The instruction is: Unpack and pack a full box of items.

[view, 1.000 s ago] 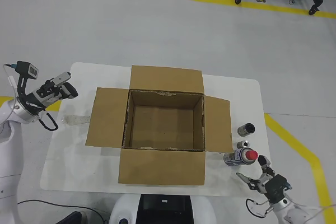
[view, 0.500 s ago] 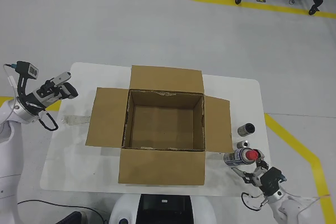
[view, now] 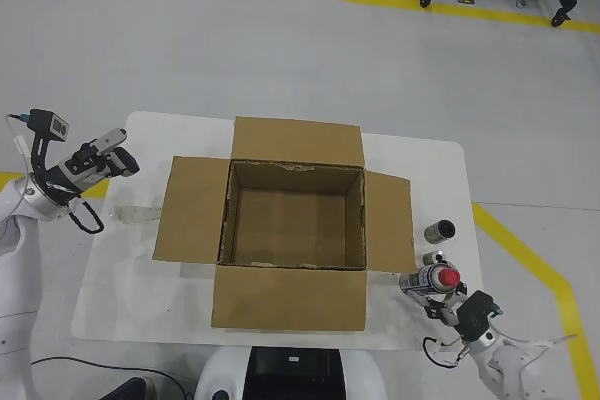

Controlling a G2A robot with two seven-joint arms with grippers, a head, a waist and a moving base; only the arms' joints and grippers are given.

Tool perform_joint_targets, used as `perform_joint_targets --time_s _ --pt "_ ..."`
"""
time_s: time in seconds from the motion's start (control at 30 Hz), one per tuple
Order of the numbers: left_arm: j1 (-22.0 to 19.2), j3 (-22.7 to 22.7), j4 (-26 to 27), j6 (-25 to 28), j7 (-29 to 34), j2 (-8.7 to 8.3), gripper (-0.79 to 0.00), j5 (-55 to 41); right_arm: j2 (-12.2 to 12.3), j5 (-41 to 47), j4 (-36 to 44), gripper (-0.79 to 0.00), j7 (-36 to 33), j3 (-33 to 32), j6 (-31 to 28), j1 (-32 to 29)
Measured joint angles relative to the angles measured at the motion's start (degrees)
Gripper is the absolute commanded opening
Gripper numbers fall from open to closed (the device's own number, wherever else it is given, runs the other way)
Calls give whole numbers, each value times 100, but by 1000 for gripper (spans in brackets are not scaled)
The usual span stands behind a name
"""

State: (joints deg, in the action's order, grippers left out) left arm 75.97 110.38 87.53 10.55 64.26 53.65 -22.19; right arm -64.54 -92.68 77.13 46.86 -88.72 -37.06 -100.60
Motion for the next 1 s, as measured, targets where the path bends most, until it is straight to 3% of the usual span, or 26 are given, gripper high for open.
perform_joint_targets --time_s 0.57,1.0 --pt "0 0 0 0 0 0 0 0 94 188 468 -785 426 -161 39 -313" --pt "0 0 0 0 0 0 0 0 129 718 1665 -785 -199 -565 405 -719"
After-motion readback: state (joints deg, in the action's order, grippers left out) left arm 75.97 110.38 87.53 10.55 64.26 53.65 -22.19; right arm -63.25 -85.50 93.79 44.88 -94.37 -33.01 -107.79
